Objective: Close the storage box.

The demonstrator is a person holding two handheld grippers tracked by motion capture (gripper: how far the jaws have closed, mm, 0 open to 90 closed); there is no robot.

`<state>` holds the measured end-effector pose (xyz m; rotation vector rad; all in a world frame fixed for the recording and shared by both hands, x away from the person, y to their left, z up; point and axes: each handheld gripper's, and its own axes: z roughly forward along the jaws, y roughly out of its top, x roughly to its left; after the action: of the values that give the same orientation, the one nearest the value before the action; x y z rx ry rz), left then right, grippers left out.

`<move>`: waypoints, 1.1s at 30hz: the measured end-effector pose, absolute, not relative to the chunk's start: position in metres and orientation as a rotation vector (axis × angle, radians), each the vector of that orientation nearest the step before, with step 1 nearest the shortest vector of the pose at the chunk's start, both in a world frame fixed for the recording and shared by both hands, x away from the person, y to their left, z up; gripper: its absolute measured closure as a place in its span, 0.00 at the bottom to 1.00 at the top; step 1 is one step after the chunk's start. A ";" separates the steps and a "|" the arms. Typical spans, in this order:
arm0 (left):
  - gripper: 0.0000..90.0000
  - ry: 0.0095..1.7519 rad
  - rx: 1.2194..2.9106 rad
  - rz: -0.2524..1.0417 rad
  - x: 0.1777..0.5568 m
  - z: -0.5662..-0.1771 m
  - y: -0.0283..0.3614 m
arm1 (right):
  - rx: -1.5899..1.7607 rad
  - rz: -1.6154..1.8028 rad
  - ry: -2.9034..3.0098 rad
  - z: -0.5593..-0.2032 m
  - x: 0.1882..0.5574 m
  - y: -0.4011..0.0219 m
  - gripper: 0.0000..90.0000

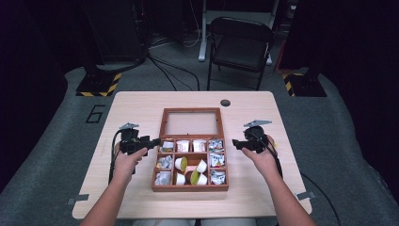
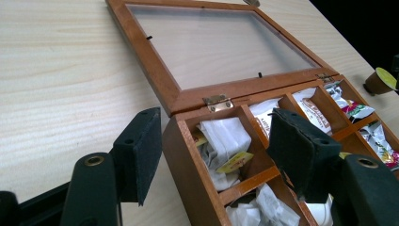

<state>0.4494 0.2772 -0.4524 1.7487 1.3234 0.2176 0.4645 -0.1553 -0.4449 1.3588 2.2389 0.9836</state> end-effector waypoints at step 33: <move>0.38 1.302 1.781 0.222 0.499 -0.427 0.272 | 1.313 1.076 2.325 -0.414 0.495 -0.132 0.43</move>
<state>0.4992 0.2720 -0.4275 1.7807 1.3023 0.2216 0.4955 -0.1316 -0.4141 1.3133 2.3253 1.0756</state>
